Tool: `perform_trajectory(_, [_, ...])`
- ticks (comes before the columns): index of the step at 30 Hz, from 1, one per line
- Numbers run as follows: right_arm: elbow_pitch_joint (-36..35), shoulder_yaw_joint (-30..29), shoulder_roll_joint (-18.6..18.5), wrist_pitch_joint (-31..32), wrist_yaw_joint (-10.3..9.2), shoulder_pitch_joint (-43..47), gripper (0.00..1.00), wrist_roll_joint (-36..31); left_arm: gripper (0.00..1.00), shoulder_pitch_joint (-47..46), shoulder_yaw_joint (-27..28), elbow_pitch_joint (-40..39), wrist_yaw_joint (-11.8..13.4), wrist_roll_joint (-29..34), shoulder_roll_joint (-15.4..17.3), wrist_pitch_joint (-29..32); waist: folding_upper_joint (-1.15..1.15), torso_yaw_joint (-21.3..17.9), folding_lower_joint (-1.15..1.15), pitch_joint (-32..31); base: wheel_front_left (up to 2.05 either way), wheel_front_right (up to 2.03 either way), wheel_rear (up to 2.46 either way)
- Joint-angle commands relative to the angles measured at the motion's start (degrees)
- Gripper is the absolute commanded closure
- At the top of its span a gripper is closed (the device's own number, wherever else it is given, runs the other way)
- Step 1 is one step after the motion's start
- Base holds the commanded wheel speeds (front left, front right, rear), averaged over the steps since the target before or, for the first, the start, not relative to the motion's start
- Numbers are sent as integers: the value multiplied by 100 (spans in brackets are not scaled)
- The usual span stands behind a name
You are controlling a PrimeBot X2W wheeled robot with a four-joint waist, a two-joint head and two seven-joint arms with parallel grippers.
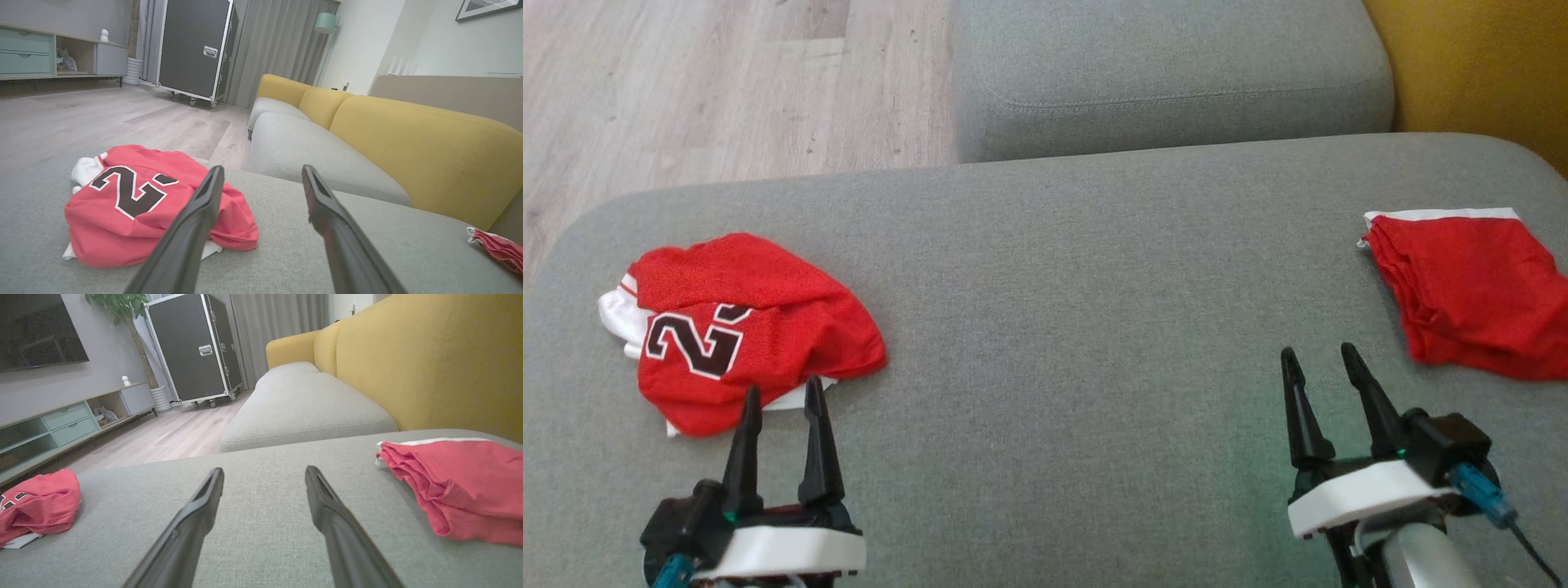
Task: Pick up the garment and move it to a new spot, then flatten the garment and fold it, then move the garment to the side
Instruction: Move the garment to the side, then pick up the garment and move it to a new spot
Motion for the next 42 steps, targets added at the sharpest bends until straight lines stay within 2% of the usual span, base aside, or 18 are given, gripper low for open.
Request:
perform_trajectory(1, [-295, 153, -13, -63, -5, -181, 0, -103, 0, -186, 177, -125, -6, 67, 39, -37, 0, 1, 0, 0, 0, 0, 0])
perform_trajectory(17, [-488, 106, -12, -63, -5, -124, 0, -58, 0, -222, 255, -22, -46, 103, 39, -37, 0, -29, 0, -34, 0, 0, 0])
perform_trajectory(22, [-522, 184, -12, -63, -5, -103, 0, 25, 0, -246, 207, 38, -66, 129, 39, -37, 0, 96, 0, -52, 0, 0, 0])
perform_trajectory(42, [-427, 1076, -12, -63, -5, 206, 0, 680, 0, 146, 538, 84, -185, 562, 39, -37, 0, 1846, 0, -653, 0, 0, 0])
